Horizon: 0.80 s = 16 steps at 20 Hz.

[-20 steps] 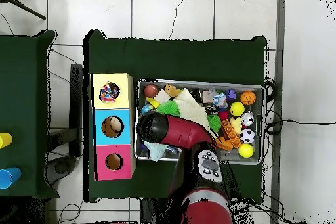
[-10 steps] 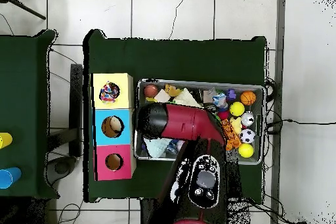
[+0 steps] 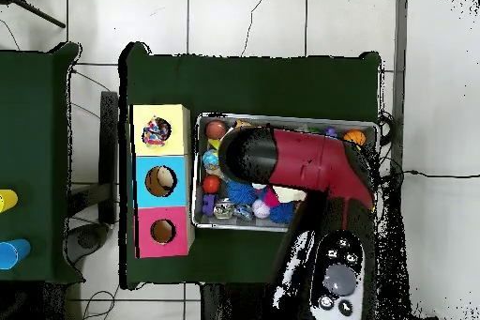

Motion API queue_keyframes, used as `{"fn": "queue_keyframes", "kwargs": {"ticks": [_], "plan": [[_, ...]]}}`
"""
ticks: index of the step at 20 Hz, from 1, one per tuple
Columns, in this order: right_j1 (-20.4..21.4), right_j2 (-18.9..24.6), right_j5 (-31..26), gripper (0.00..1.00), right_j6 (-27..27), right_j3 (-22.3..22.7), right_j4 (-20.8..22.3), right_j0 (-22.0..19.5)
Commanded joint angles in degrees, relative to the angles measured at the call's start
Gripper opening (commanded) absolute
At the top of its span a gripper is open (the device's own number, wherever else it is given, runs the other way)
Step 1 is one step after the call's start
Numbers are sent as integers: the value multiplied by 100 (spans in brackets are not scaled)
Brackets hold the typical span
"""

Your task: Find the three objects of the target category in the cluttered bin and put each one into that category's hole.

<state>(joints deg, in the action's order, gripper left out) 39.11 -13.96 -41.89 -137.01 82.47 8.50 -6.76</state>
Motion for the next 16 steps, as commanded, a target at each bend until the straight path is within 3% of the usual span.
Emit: {"fn": "queue_keyframes", "kwargs": {"ticks": [1, 5, 11, 16], "plan": [[276, 286, -199, 0, 1059, -39, 549, -401], [360, 463, -56, 0, 1251, 67, 704, -693], [223, 743, 369, 0, 1122, 342, 832, -1015], [5, 1210, 482, 0, 975, 781, 553, -1348]]}}
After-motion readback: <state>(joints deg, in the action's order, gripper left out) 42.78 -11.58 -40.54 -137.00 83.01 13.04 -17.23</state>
